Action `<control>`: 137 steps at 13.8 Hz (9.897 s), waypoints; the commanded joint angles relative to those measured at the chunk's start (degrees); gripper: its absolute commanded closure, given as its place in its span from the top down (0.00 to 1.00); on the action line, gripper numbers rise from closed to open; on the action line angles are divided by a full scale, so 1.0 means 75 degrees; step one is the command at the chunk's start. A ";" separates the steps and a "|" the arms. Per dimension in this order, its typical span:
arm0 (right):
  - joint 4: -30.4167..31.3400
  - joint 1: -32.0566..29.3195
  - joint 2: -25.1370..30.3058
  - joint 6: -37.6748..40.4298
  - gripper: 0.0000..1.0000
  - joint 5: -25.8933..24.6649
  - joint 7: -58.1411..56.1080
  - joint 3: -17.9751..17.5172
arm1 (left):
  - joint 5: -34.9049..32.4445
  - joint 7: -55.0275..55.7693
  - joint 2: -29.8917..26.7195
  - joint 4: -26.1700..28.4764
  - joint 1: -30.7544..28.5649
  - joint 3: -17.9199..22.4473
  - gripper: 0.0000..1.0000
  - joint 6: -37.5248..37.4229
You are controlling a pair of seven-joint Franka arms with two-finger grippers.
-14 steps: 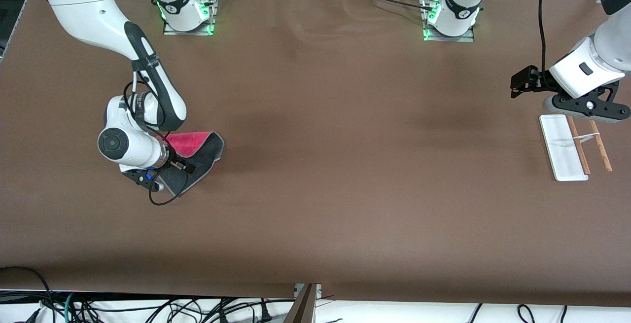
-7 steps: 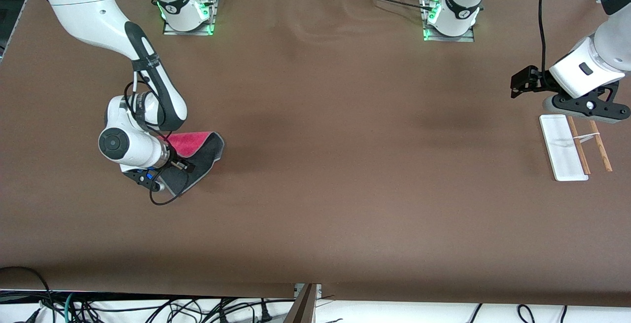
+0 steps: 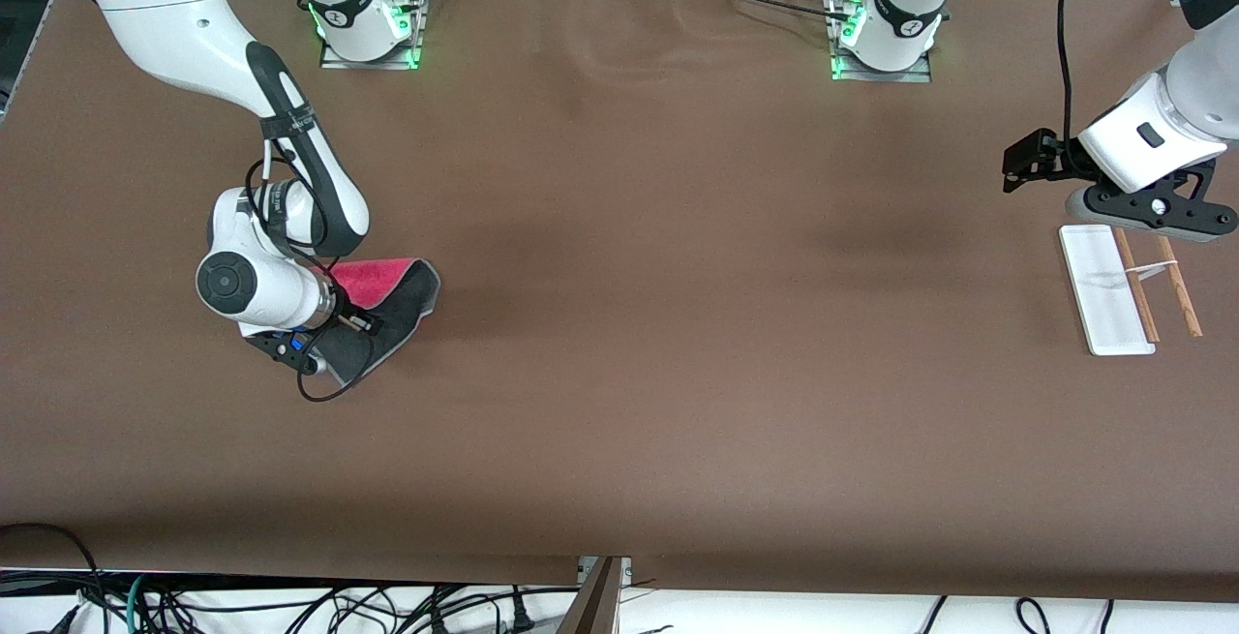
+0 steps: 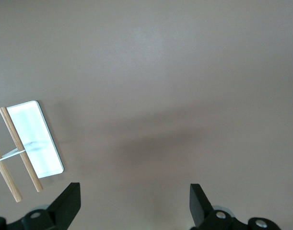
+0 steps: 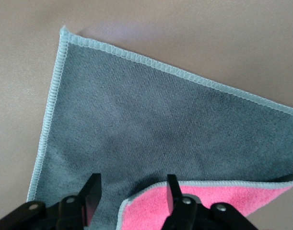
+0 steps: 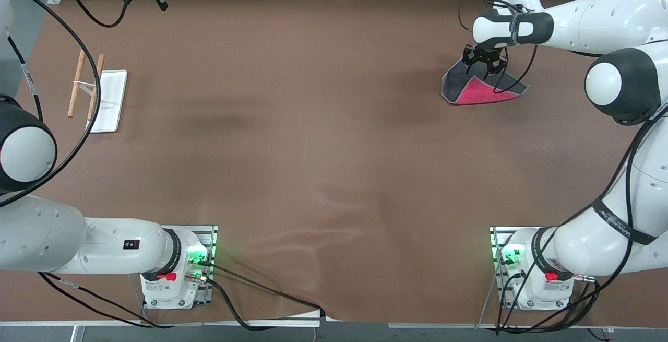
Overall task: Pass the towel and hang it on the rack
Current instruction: 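Close the right gripper on the towel's pink corner, then lift the towel with the right gripper while the left gripper approaches, then grasp the hanging towel with the left gripper beside the right gripper, then open the right gripper and withdraw it while the left gripper holds towel, then carry the towel with the left gripper over the dowel rack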
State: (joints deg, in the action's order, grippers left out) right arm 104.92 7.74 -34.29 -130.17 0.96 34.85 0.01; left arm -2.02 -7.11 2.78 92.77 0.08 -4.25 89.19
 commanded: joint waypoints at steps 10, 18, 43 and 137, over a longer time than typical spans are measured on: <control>0.0073 -0.0012 0.0096 0.0129 0.28 0.0153 -0.0193 -0.0025 | 0.0118 -0.0189 0.0086 -0.0193 -0.0034 0.0015 1.00 -0.0115; 0.0002 0.0011 0.0166 0.0691 0.00 0.0141 -0.0333 -0.0025 | 0.0118 -0.0189 0.0086 -0.0193 -0.0034 0.0015 1.00 -0.0115; -0.5480 0.1052 0.1034 0.6446 0.00 0.1779 0.1960 -0.2697 | 0.1991 -0.0704 0.1116 -0.0030 -0.0187 -0.0031 1.00 -0.0267; -0.2576 -0.0106 0.3787 0.5918 1.00 -0.0492 -0.4142 -0.0775 | -0.2365 -1.0091 0.2945 -0.0885 -0.4053 -0.0301 0.00 0.0399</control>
State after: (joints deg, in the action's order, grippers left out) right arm 85.32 6.49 -6.85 -85.27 -1.32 3.89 -5.23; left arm -17.15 -82.43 23.24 88.15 -29.80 -6.10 90.99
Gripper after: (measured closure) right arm 0.000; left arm 0.982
